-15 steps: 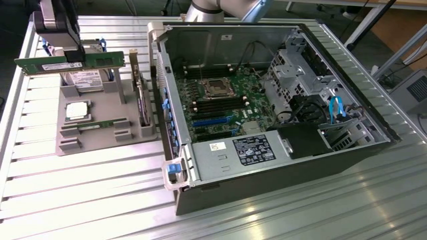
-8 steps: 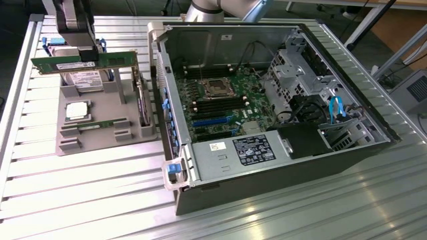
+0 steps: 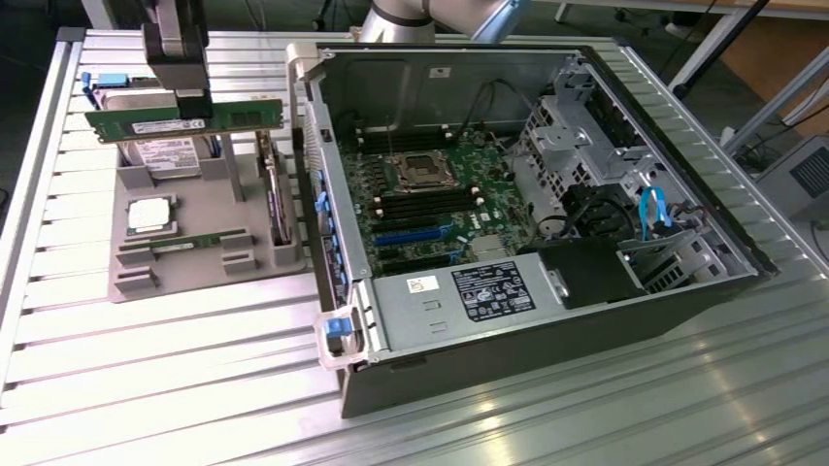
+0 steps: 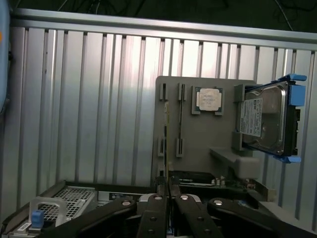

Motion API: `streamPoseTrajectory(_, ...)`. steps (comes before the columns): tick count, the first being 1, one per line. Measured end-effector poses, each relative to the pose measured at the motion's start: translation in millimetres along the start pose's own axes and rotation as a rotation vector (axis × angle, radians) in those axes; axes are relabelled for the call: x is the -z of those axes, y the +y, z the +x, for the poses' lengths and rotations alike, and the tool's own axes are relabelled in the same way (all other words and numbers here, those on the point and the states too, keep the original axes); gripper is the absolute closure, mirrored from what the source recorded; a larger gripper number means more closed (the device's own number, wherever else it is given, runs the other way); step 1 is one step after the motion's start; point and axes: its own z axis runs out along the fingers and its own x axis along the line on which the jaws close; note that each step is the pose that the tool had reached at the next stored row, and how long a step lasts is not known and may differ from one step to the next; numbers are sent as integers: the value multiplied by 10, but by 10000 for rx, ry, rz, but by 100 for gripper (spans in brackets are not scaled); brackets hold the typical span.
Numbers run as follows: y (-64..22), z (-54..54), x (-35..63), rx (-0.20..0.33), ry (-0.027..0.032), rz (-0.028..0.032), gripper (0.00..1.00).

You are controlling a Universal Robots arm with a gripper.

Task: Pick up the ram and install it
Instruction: 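Pick up the ram and move it above insertion slot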

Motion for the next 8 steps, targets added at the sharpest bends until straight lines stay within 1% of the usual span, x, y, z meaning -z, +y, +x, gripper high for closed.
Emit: streamPoseTrajectory(8,-116,8,5,-1,11,-47,88)
